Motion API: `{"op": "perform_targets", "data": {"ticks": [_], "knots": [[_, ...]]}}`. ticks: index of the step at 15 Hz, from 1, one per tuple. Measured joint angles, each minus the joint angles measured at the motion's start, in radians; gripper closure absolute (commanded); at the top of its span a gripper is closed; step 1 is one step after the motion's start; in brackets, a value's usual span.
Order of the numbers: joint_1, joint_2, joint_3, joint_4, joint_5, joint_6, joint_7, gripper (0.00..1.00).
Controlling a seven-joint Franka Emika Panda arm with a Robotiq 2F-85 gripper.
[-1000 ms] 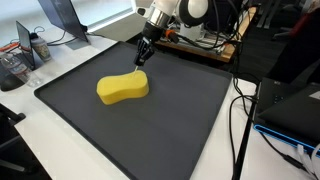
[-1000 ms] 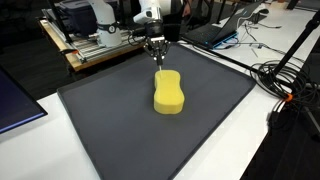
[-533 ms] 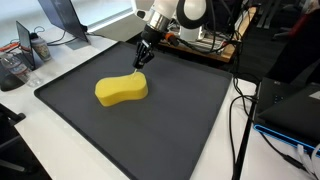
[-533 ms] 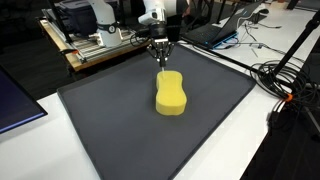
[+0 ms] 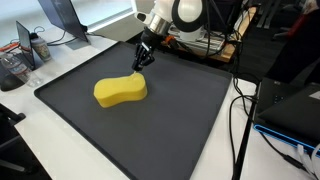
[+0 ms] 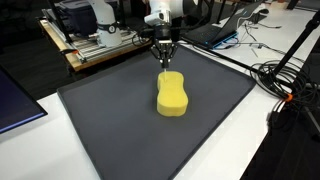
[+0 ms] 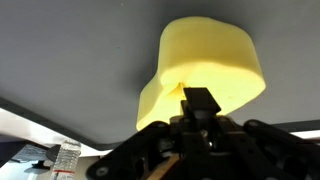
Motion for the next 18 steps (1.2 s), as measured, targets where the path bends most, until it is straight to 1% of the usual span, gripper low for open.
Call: {"op": "perform_targets", "data": {"ticks": [7,14,18], "knots": [[0.000,0.051,0.011,0.113,0.131,0.041,-0.193,0.97],[-0.002,0.089,0.016,0.199,0.226,0.075,-0.323,0.97],[-0.013,0.083,0.031,0.225,0.298,0.098,-0.396,0.97]]}}
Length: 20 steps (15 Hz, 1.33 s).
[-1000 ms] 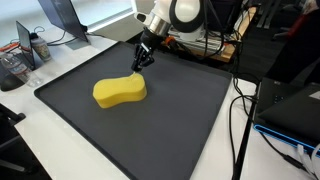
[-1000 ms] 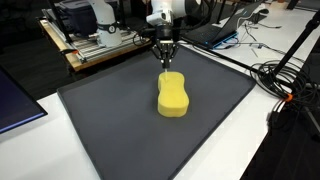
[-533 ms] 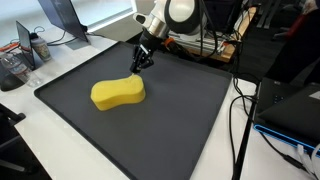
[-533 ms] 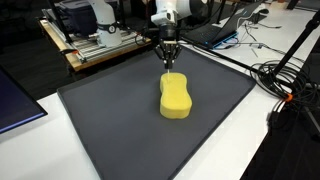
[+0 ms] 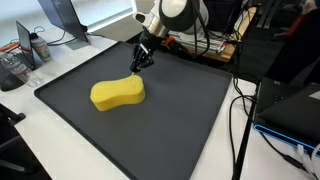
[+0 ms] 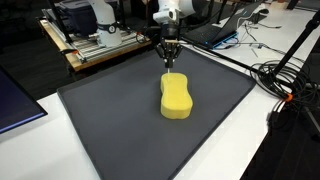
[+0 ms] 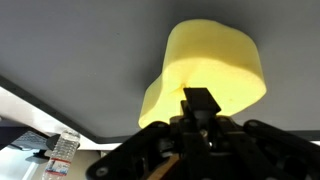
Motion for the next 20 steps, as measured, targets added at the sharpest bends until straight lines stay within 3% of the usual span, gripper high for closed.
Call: {"op": "perform_targets", "data": {"ticks": [12,16,20], "knots": [[-0.116,-0.298,0.156,0.033,0.411,0.093,-0.442,0.97],[-0.111,-0.280,0.167,0.145,0.437,0.233,-0.551,0.97],[-0.094,-0.160,0.157,0.318,0.438,0.403,-0.642,0.97]]}}
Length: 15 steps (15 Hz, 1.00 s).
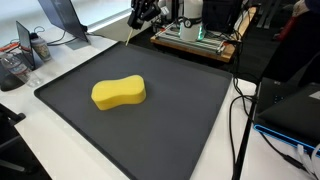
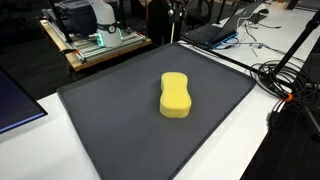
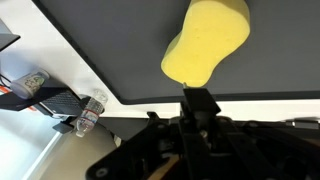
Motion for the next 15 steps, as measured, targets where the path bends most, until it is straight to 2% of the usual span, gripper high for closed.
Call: {"op": "perform_targets", "data": {"ticks": [1,4,10,15], "knots": [[0.000,0.038,0.000,0.046,0.003,0.033,-0.027,0.97],[0.078,0.114,-0.146,0.106,0.094,0.008,-0.137,0.97],[0.132,0.259,-0.280,0.253,0.253,0.003,-0.271,0.97],[0.082,0.291,-0.188,0.313,0.244,0.013,-0.274,0.97]]}}
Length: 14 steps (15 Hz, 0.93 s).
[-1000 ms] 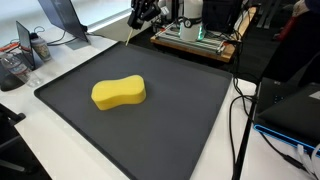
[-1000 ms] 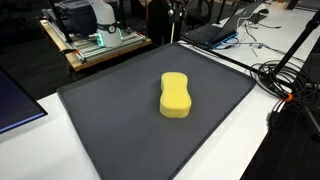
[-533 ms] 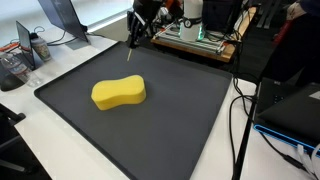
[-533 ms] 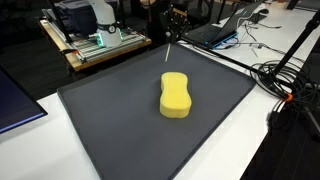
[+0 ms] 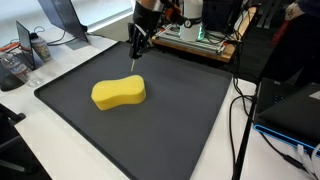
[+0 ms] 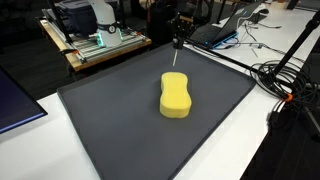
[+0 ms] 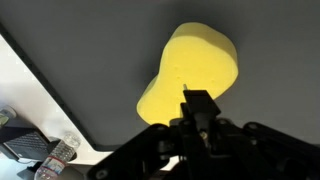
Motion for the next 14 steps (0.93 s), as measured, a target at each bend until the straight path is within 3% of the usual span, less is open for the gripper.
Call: {"op": "perform_targets", "data": {"ticks": [2,3,7,8,11,14], "knots": [[-0.007,0.004,0.026,0.014,-0.004,0.000,0.002,0.97],[-0.023,0.008,0.057,0.045,-0.004,-0.002,0.018,0.88],[-0.043,0.011,0.087,0.047,-0.018,-0.003,0.026,0.88],[-0.043,0.013,0.087,0.044,-0.018,-0.003,0.027,0.97],[-0.046,0.015,0.094,0.044,-0.030,-0.003,0.037,0.97],[-0.019,0.034,0.093,0.053,-0.130,-0.003,0.130,0.97]]}}
